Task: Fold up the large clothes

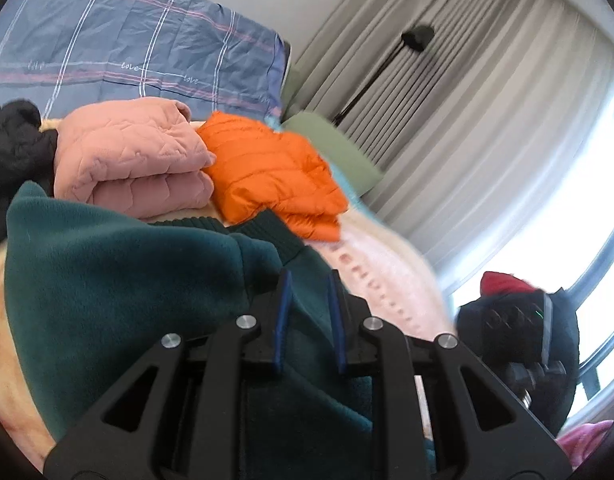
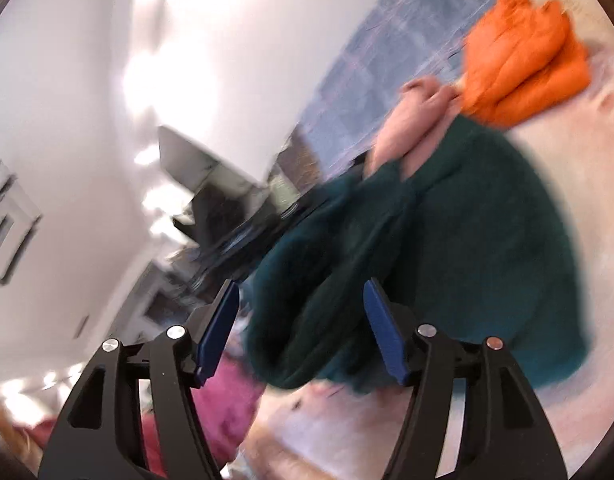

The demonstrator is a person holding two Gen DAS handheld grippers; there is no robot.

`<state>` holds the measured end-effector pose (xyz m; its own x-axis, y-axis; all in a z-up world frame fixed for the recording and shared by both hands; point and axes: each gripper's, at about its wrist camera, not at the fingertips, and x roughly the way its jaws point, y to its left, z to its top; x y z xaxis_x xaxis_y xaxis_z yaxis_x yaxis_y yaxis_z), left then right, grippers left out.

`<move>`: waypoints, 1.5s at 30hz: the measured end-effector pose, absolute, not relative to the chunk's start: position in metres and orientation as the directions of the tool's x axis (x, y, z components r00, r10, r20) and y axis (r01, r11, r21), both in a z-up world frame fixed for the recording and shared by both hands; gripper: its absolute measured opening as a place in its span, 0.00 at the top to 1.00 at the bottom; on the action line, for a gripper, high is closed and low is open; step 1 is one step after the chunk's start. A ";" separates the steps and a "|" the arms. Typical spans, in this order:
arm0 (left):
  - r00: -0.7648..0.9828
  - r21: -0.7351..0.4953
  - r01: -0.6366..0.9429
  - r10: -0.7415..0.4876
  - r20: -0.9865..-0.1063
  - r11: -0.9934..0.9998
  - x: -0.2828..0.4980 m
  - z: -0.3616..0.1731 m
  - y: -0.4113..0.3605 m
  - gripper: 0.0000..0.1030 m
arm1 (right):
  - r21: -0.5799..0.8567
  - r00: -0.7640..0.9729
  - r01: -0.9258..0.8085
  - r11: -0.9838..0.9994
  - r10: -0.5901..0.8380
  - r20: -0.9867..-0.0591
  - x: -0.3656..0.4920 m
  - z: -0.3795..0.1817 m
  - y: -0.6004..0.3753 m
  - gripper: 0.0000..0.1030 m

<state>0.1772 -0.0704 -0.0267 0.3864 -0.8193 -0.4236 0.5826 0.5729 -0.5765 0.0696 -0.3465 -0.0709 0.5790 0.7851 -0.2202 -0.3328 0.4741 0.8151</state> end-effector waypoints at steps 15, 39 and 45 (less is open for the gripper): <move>0.337 -0.638 0.608 -0.882 -0.330 0.472 0.176 -0.032 -0.060 0.78 | 0.900 0.416 -0.118 0.419 0.844 -0.338 0.203 -0.097 -0.291 0.66; 0.285 -0.380 0.787 -0.833 -0.475 0.486 0.142 -0.022 -0.097 0.44 | 0.824 0.278 -0.211 0.525 0.841 -0.464 0.219 -0.064 -0.267 0.55; 0.410 -0.279 0.765 -0.772 -0.485 0.581 0.121 -0.002 -0.080 0.32 | 0.824 0.368 -0.210 0.527 0.823 -0.433 0.211 -0.054 -0.283 0.66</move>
